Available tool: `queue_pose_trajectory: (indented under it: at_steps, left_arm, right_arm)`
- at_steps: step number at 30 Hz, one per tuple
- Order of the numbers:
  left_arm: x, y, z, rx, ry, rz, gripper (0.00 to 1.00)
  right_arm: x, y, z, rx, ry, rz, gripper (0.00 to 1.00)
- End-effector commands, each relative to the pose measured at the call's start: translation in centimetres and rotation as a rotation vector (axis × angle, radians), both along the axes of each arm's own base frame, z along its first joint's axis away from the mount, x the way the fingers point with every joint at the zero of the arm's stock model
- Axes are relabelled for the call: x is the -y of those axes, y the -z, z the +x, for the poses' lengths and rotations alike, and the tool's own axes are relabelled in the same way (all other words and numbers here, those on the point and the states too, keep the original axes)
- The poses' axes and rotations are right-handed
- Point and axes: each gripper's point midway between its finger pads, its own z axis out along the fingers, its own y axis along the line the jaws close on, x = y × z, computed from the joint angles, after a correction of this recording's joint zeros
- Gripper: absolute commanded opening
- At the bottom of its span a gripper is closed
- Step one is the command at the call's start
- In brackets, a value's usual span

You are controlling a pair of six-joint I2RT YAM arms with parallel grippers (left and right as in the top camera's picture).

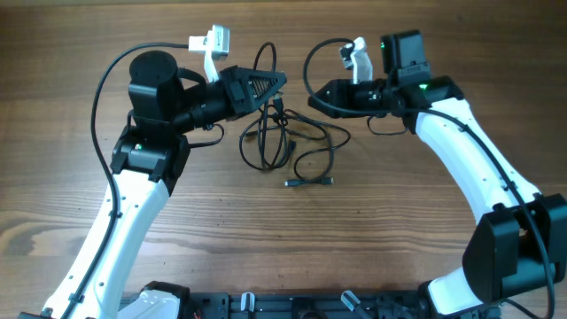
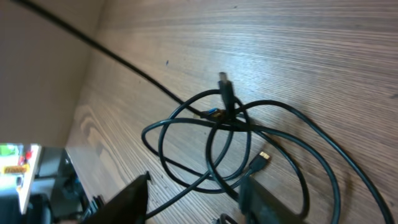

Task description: Untangle cables

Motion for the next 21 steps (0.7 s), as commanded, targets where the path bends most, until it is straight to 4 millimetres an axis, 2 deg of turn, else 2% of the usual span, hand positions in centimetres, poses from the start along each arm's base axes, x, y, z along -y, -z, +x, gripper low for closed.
queue_pose_trajectory:
  at_steps: [1, 5, 12, 17, 21]
  left_arm:
    - [-0.2, -0.9, -0.3, 0.007, 0.009, -0.016, 0.04]
    - [-0.2, -0.9, -0.3, 0.007, 0.009, -0.016, 0.04]
    - [-0.4, -0.9, -0.2, 0.007, 0.004, -0.016, 0.04]
    - [-0.4, -0.9, -0.2, 0.006, 0.004, -0.016, 0.04]
    - [-0.4, -0.9, -0.2, 0.006, 0.004, -0.016, 0.04]
  right_arm:
    - [0.0, 1.6, 0.3, 0.042, -0.055, -0.040, 0.56]
    - [-0.4, 3.1, -0.1, 0.051, -0.126, -0.056, 0.59]
    - [-0.9, 6.4, -0.9, 0.023, -0.221, -0.077, 0.56]
    - [-2.0, 7.2, -2.2, 0.043, -0.333, -0.034, 0.53]
    - [-2.4, 7.3, -2.5, 0.054, -0.358, -0.040, 0.53]
